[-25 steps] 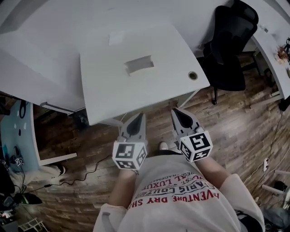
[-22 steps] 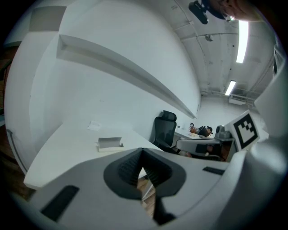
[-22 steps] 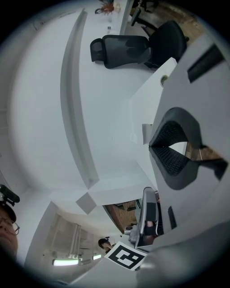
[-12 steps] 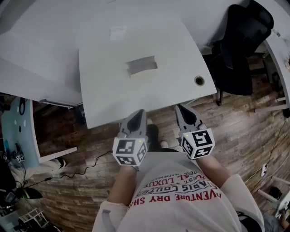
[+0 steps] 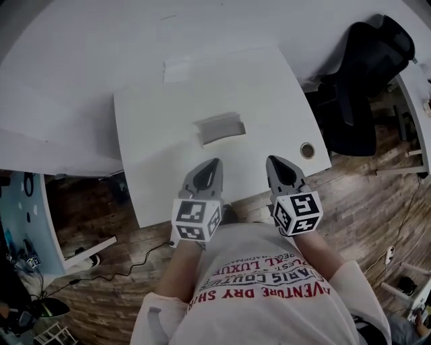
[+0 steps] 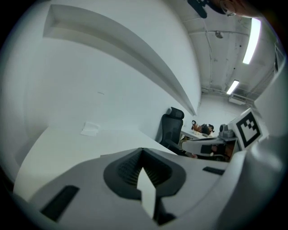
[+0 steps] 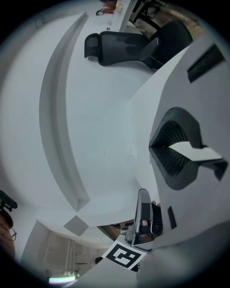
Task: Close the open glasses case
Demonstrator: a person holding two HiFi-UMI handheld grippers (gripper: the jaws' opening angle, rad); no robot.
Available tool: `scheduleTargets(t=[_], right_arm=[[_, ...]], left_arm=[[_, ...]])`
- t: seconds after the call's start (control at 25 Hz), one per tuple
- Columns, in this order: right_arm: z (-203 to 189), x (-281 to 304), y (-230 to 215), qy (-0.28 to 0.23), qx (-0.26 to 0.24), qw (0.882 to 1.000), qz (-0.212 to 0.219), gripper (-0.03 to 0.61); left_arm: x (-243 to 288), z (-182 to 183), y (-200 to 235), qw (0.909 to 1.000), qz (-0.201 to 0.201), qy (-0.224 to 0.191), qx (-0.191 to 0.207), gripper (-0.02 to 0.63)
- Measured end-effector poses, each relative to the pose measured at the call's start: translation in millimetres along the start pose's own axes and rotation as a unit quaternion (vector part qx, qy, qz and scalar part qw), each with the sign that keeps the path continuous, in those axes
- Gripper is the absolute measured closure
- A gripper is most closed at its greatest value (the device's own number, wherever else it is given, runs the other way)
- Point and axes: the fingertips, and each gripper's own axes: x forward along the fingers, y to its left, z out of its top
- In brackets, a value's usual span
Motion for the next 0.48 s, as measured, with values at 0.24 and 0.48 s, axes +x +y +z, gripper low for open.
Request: scheduleTargets(t=[0.24,0.48], right_arm=[[7,57,5,0.019,0.011,1.000,0.000,0.566],[8,95,4,0.049,0.009,0.999,0.020,0.566]], left_arm=[[27,0,46,0.9997,-0.003,0.023,-0.008,0.615],[42,-18,70,0.9977,0.018,0.053,-0.038,0.615]])
